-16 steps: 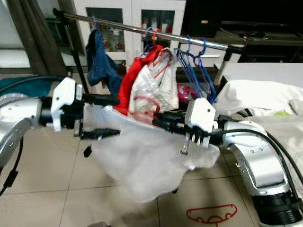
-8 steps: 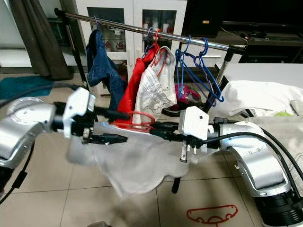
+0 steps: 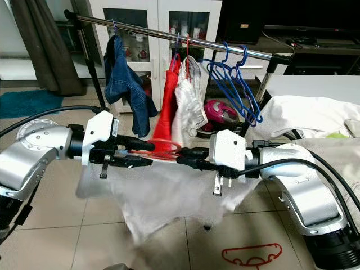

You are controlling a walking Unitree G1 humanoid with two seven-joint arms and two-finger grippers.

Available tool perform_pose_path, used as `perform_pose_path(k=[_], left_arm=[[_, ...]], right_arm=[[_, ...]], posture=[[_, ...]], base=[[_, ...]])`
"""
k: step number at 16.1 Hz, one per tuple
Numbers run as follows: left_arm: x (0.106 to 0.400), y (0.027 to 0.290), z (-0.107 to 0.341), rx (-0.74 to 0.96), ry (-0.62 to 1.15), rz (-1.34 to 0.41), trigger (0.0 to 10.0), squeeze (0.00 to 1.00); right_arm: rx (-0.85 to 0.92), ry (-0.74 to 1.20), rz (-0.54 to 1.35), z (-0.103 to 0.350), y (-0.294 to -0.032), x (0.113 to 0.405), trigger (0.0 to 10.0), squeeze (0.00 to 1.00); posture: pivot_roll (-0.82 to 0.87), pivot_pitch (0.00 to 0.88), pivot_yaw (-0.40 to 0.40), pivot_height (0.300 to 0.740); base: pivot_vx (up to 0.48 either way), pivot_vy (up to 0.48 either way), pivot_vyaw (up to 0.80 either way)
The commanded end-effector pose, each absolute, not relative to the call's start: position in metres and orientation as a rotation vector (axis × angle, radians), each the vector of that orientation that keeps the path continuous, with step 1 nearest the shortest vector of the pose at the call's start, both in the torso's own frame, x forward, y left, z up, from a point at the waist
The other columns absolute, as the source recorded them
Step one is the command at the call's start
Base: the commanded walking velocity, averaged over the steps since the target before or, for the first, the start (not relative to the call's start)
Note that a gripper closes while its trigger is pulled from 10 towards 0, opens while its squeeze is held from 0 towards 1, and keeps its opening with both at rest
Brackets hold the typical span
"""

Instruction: Hang hanger

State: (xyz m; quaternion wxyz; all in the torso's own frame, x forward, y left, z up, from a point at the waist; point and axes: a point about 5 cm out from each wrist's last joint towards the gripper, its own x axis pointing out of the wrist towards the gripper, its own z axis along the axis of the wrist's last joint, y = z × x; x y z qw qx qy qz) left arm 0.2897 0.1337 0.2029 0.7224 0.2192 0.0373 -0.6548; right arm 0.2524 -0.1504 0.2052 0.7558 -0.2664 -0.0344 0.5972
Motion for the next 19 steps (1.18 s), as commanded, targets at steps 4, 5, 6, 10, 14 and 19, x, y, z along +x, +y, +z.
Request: perform_pose_path(k=[4, 5, 6, 10, 14, 19], left_arm=[[0.295, 0.131, 0.203, 0.538, 0.097, -1.431, 0.0, 0.00], [0.296, 0.131, 0.202, 0.546, 0.106, -1.427, 0.0, 0.00], [0.296, 0.132, 0.197, 0.584, 0.125, -1.421, 0.0, 0.00], [0.296, 0.131, 0.197, 0.592, 0.116, -1.409, 0.0, 0.00], [0.294, 0.130, 0.205, 0.549, 0.057, -1.425, 0.0, 0.00], [0.284, 0.131, 0.203, 0.569, 0.071, -1.469, 0.0, 0.00]], right_arm=[[-0.629, -0.127, 1.330, 0.219, -0.147, 0.249, 10.0, 0.00], [-0.627, -0.129, 1.330, 0.220, -0.146, 0.249, 10.0, 0.00], [-0.615, -0.137, 1.329, 0.221, -0.145, 0.249, 10.0, 0.00], [-0.604, -0.142, 1.336, 0.225, -0.145, 0.249, 10.0, 0.00], [-0.530, -0.099, 1.351, 0.222, -0.145, 0.247, 10.0, 1.00], [-0.511, -0.078, 1.386, 0.222, -0.145, 0.245, 10.0, 1.00]], posture=[[0.04, 0.000, -0.010, 0.740], [0.04, 0.000, -0.011, 0.740], [0.04, 0.000, -0.012, 0.740], [0.04, 0.000, -0.018, 0.740], [0.03, 0.000, -0.031, 0.740], [0.02, 0.001, -0.048, 0.740]], base=[[0.000, 0.000, 0.00], [0.000, 0.000, 0.00], [0.000, 0.000, 0.00], [0.000, 0.000, 0.00], [0.000, 0.000, 0.00], [0.000, 0.000, 0.00]])
